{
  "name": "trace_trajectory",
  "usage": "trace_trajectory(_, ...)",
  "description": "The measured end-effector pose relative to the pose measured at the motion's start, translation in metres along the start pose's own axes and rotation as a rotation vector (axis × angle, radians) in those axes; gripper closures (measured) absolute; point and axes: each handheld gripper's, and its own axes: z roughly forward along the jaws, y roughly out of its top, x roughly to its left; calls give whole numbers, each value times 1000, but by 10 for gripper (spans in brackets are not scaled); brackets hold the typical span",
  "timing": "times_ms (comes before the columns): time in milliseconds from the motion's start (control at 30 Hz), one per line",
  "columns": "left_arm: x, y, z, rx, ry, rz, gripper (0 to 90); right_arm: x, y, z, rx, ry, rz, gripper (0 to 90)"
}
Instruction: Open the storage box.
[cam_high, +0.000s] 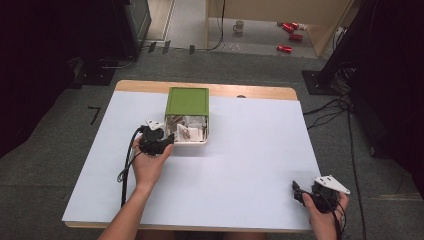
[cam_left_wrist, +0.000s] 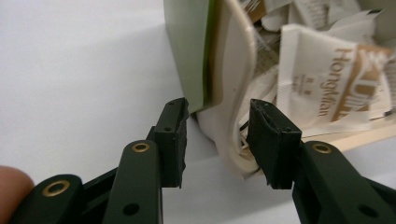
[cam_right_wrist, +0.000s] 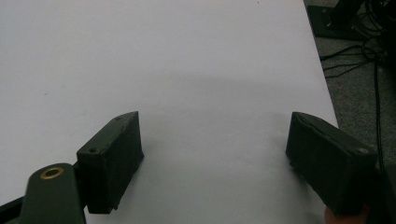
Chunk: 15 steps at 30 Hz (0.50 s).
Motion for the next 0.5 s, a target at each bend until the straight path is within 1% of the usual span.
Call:
trace_trajectory(67,-1,1,-5,-26,6,2,590,0,0,0,0,0,0,179)
trace_trajectory(133,-2,3,-9,-43,24,9,618,0,0,0,0,0,0,179)
trace_trajectory(200,-4,4,-12,-52,25,14,643,0,0,0,0,-1,-1,179)
trace_trajectory(267,-4,6,-14,-63,16,21,678,0,0,0,0,-1,0,179)
trace_trajectory(333,-5,8,-16,-69,22,31,689,0,0,0,0,-1,0,179)
trace_trajectory(433,-7,9,-17,-83,37,42,748,0,0,0,0,-1,0,179)
trace_trajectory(467,-7,10,-16,-80,36,42,809,0,0,0,0,0,0,179)
trace_trajectory(500,-7,10,-15,-79,36,40,809,0,0,0,0,0,0,179)
